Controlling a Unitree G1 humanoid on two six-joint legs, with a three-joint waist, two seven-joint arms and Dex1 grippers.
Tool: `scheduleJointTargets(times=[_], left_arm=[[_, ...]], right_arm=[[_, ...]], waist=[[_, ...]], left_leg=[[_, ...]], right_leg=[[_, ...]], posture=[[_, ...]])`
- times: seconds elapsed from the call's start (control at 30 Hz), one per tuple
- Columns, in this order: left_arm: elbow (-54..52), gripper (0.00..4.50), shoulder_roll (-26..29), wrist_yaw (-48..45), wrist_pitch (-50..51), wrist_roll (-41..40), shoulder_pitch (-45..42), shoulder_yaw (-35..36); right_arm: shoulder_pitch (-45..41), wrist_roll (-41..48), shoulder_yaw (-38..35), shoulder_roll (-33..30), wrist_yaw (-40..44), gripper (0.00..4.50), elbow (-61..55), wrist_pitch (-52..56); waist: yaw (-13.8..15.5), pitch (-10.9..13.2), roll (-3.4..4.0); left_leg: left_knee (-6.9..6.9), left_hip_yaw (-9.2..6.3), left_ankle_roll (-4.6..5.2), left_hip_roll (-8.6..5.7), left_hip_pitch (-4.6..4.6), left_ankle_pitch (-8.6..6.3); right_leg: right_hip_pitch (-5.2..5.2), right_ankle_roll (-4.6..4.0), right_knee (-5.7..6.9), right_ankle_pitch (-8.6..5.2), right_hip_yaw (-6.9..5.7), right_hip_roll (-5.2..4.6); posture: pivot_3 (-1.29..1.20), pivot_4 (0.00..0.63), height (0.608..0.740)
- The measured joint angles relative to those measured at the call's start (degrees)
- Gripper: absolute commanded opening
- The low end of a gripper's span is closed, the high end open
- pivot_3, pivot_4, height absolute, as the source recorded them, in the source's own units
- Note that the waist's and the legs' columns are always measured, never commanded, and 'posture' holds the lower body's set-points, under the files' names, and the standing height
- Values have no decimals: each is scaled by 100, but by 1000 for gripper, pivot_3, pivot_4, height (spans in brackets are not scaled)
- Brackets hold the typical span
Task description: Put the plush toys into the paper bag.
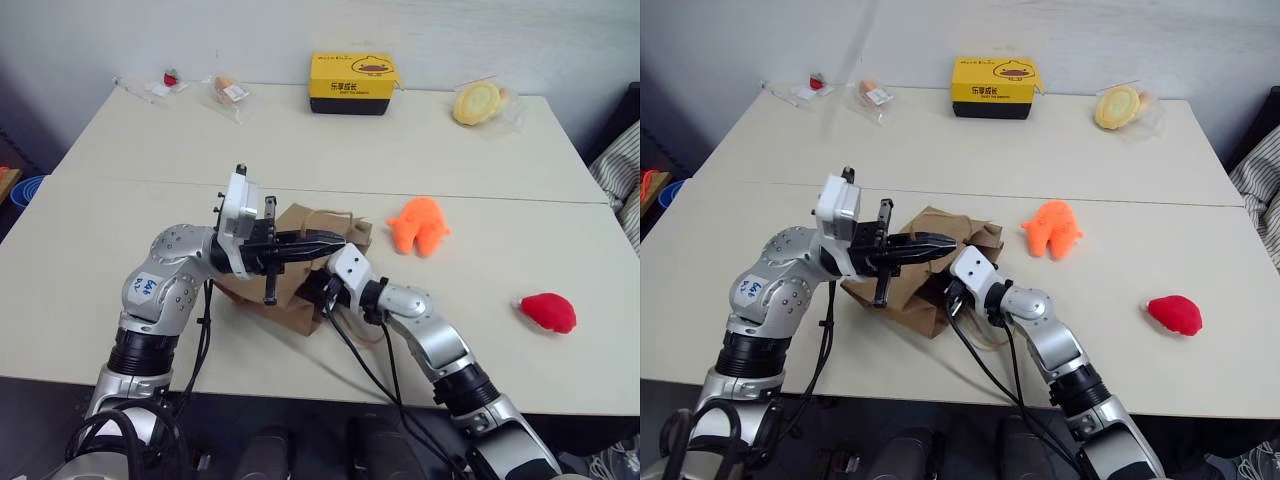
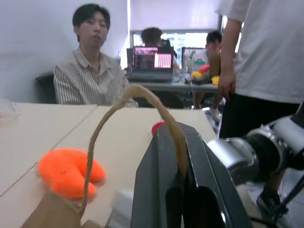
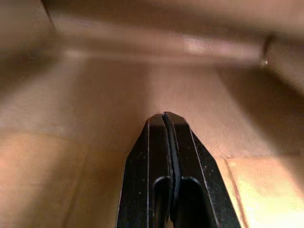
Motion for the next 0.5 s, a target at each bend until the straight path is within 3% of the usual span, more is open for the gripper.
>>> scheduleJointTargets(times=[0.5], left_arm=[[82, 0, 42, 325, 138, -148, -139, 556]], right_arm=[[247, -114, -56, -157, 156, 17, -98, -334]], waist=[[16, 0, 0]], left_leg=[[0, -4, -4, 0, 5, -2]], right_leg=[[8, 0, -2, 0, -3, -1]], posture=[[0, 150, 740]])
